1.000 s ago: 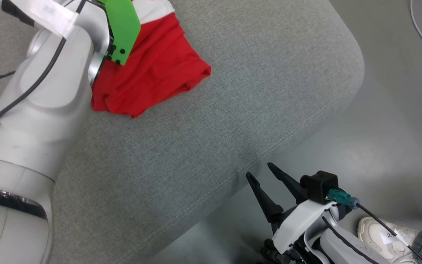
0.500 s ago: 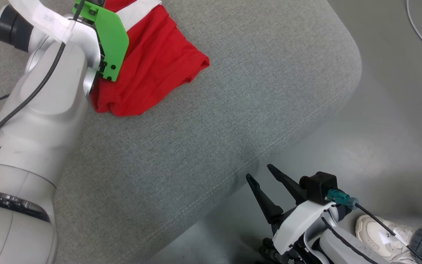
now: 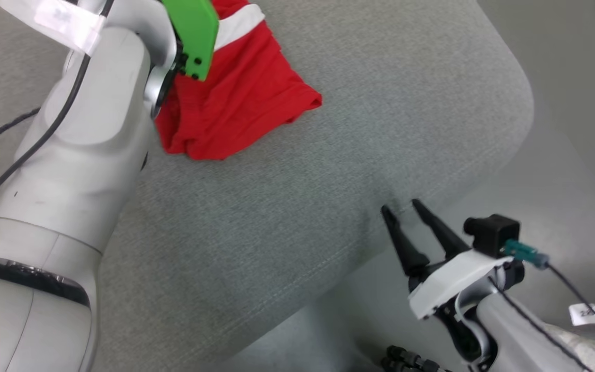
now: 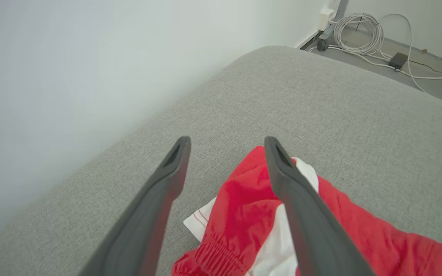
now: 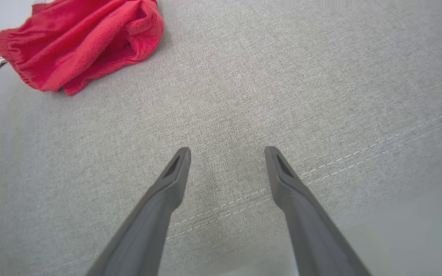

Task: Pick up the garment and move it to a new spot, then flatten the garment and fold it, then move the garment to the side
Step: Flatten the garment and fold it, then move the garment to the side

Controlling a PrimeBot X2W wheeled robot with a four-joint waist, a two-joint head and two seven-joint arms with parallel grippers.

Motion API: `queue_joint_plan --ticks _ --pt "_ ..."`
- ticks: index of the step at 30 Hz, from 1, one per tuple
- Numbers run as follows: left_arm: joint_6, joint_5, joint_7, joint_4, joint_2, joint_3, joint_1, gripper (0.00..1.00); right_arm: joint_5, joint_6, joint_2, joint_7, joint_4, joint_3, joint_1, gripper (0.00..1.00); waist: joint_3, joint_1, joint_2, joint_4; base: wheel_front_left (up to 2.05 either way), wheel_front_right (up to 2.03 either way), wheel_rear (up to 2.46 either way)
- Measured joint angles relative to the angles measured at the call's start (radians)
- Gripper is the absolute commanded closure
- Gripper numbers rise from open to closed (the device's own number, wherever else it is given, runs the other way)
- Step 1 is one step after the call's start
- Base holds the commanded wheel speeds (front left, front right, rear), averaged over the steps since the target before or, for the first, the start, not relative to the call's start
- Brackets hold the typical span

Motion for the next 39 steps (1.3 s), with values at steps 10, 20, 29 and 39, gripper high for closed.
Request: queue_joint_plan --ticks 10,20,29,39 --pt "-0.044 -0.148 -0.079 -0.197 -0.007 -0.090 0.049 0.00 0.120 0.028 -0.023 0.033 0.009 -0.115 -0.124 0.00 -0.015 0.0000 0.0000 0.109 0.00 0.00 0.00" --pt "-0.016 -0.230 -0.148 -0.334 -0.006 -0.179 0.212 0.00 0.259 0.065 -0.017 0.116 0.078 -0.183 -0.189 0.00 -0.025 0.0000 0.0000 0.241 0.00 0.00 0.00" --pt "0.047 -0.278 -0.174 -0.376 -0.003 -0.196 0.335 0.00 0.378 0.093 0.027 0.160 0.098 -0.223 -0.221 0.00 -0.047 0.0000 0.0000 0.344 0.00 0.00 0.00" --pt "0.101 -0.273 -0.196 -0.444 0.000 -0.197 0.368 0.00 0.405 0.099 0.025 0.188 0.128 -0.248 -0.242 0.00 -0.060 0.0000 0.0000 0.382 0.00 0.00 0.00"
